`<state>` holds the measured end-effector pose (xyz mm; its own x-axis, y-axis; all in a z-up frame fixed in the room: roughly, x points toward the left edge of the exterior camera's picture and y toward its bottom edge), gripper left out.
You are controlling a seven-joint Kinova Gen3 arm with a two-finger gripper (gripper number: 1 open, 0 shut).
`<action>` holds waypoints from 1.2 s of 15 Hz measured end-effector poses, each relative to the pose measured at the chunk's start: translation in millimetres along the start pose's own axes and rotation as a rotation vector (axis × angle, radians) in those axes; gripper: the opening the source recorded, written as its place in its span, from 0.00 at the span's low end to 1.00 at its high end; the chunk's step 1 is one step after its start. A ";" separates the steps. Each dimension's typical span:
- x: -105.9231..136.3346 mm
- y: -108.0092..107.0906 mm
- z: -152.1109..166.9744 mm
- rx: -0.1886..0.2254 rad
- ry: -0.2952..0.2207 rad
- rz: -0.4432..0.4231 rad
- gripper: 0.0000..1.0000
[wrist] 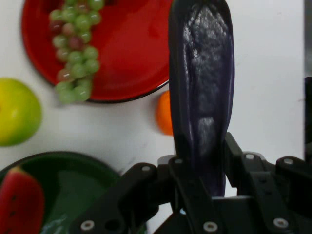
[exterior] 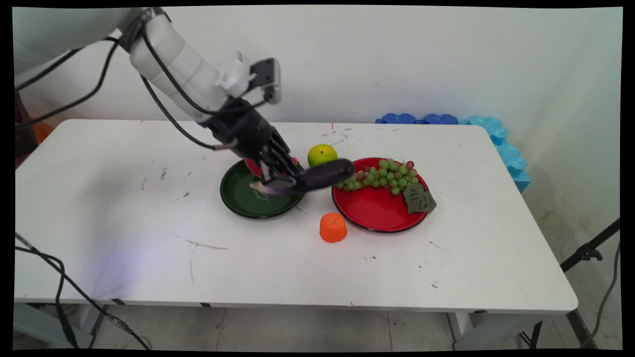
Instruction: Place the picked object on the table
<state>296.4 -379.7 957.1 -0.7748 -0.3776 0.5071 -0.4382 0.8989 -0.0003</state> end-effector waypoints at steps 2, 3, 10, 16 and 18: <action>7.1 13.0 7.6 -0.011 -0.002 0.000 0.00; 10.6 20.4 13.6 -0.017 -0.005 0.000 0.00; 21.3 62.9 71.5 -0.064 -0.038 0.017 0.00; 25.4 78.8 114.3 -0.080 -0.063 0.027 0.00; 25.6 81.3 126.4 -0.079 -0.074 0.034 0.00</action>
<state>183.3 -344.4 861.1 -0.8214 -0.3592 0.4430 -0.3762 0.9251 0.0526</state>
